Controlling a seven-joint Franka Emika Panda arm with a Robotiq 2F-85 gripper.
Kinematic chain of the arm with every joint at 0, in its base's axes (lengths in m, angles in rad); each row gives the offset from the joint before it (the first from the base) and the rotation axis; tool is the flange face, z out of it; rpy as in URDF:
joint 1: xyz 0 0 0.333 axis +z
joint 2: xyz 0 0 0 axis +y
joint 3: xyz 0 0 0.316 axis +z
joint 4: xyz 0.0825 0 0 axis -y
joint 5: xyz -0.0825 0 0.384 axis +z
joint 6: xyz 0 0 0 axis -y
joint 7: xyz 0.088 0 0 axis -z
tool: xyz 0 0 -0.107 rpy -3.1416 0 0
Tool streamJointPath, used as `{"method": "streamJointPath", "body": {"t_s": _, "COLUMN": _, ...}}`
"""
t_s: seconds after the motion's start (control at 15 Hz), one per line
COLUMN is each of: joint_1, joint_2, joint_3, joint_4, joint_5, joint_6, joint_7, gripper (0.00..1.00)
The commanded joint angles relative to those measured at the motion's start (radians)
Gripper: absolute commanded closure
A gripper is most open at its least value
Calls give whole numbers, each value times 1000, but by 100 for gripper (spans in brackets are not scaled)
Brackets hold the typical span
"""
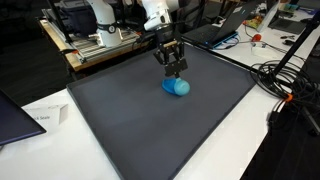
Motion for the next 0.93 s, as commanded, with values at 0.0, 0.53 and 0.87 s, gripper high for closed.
{"method": "streamJointPath", "body": {"t_s": 0.0, "joint_1": 0, "joint_2": 0, "joint_3": 0, "joint_4": 0, "joint_5": 0, "joint_6": 0, "joint_7": 1, "gripper": 53}}
{"method": "streamJointPath", "body": {"t_s": 0.53, "joint_1": 60, "joint_2": 15, "joint_3": -56, "joint_4": -59, "joint_5": -172, "joint_6": 46, "joint_7": 170, "gripper": 78}}
{"method": "streamJointPath", "body": {"t_s": 0.87, "joint_1": 144, "joint_2": 44, "joint_3": -96, "joint_4": -51, "joint_5": -97, "joint_6": 144, "joint_7": 101, "gripper": 78}}
